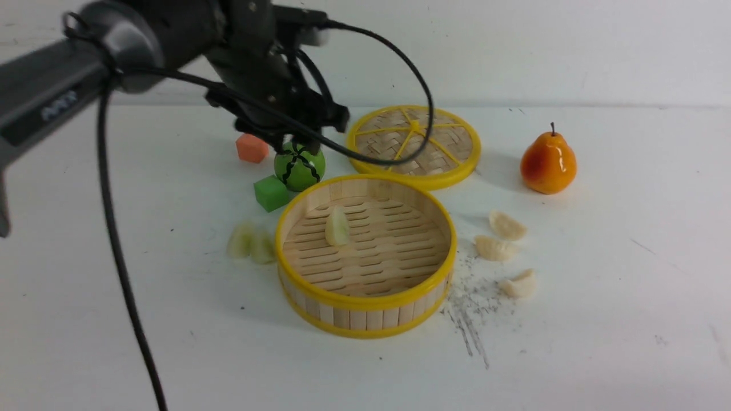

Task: Put the dumplings into the steamer on the white table.
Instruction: 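Reach for and grasp a dumpling on the table with the left gripper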

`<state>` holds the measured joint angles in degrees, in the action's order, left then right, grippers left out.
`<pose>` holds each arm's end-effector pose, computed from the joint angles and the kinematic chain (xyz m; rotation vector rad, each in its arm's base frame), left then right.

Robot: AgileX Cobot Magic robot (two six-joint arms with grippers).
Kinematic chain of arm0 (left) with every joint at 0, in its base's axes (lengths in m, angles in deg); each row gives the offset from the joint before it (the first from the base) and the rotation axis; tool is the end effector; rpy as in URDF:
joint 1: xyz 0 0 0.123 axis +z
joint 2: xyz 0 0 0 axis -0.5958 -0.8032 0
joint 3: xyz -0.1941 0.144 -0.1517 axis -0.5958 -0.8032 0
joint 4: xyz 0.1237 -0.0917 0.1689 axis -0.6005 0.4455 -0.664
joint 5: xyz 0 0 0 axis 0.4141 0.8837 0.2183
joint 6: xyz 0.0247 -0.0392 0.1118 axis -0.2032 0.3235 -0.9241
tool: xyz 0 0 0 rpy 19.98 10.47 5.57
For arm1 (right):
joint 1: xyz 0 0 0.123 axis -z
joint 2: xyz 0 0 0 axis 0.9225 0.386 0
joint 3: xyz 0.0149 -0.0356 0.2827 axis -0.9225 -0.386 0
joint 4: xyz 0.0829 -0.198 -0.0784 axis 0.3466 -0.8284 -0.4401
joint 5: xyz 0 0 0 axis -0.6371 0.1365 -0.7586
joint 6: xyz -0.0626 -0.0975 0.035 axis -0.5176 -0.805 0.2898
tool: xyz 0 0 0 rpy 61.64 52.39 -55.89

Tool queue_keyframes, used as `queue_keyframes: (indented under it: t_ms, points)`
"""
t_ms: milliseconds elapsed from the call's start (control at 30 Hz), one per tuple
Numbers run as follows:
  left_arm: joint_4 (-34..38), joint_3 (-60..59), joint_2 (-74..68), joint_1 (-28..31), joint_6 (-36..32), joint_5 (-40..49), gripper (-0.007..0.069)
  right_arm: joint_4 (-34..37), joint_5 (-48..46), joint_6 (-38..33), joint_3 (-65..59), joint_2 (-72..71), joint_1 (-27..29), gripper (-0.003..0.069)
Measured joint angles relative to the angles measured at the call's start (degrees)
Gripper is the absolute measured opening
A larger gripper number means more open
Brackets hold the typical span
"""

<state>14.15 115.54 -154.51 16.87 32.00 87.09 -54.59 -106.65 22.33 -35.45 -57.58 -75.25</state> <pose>0.4219 -0.1456 0.2981 0.3367 2.5286 -0.1059 0.0992 0.0179 0.2348 -0.0470 2.3031 0.1670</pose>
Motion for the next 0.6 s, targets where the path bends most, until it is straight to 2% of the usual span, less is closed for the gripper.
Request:
queue_keyframes:
  t_ms: [100, 233, 400, 600]
  points:
    - [0.9, -1.4, -0.9, 5.4, 0.1, 4.1, 0.0367, 0.0, 0.4, 0.0, -0.7, 0.0, 0.0, 0.0020]
    - [4.0, -5.2, -5.1, 10.1, 0.0, 3.6, 0.0322, 0.0, 1.1, 0.0, -0.9, 0.0, 0.0, 0.0024]
    - [4.7, -6.0, -9.5, 10.8, -1.9, 1.3, 0.0279, 0.0, 1.1, 0.0, -1.0, 0.0, 0.0, 0.0025]
    - [6.7, -6.0, -12.7, 10.6, -2.6, -2.5, 0.0268, -0.4, 1.9, 0.0, -1.7, 0.0, 0.0, 0.0025]
